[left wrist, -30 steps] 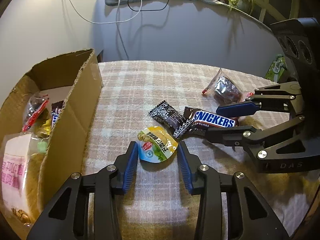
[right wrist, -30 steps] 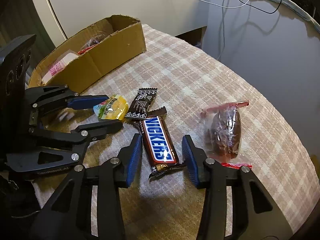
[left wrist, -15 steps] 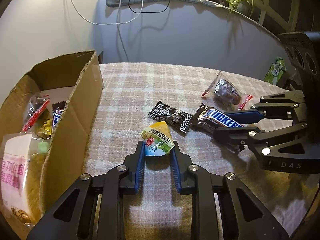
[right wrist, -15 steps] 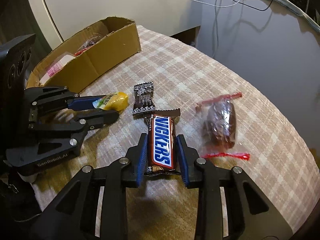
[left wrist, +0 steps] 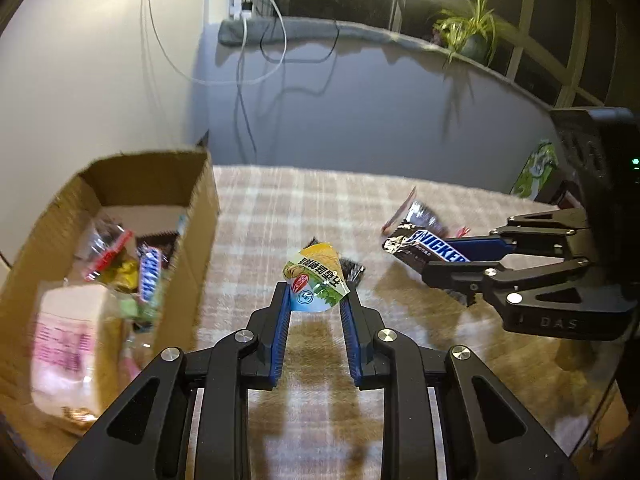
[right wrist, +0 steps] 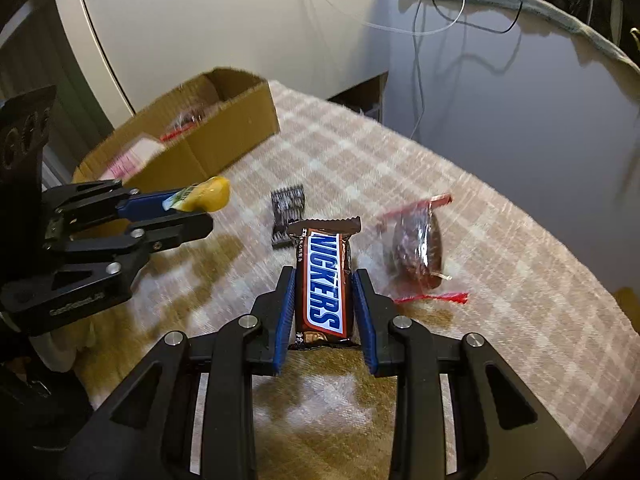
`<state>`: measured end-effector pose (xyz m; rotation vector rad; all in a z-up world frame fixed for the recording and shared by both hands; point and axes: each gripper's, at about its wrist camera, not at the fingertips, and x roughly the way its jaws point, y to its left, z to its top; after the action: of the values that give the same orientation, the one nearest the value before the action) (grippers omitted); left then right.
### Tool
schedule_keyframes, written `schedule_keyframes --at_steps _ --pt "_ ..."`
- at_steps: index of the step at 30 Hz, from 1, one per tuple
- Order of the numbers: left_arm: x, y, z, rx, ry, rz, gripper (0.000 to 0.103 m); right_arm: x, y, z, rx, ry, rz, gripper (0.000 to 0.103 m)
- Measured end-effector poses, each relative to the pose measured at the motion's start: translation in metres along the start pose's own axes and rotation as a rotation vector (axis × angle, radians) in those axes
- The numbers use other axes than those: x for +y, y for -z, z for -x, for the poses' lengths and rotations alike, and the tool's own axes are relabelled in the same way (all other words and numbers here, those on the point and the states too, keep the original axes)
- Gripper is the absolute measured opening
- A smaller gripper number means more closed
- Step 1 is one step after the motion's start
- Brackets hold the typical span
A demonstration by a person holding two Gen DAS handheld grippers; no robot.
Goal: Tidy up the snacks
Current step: 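Grasp the round yellow-green candy with the left tool while the right tool grasps a Snickers bar, then carry the yellow-green candy and Snickers over the box and open both tools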
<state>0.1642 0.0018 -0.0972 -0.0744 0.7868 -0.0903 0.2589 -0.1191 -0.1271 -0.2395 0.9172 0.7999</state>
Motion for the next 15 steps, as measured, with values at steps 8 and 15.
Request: schedule_keyframes --at_steps 8,15 --pt "0.022 -0.013 0.039 -0.075 -0.009 0.027 0.023 0.026 -0.029 0.03 -0.085 -0.014 0.018 0.03" --pt "0.058 -0.014 0.06 -0.119 -0.063 0.067 0.023 0.058 -0.062 0.031 -0.119 -0.031 0.048 0.03"
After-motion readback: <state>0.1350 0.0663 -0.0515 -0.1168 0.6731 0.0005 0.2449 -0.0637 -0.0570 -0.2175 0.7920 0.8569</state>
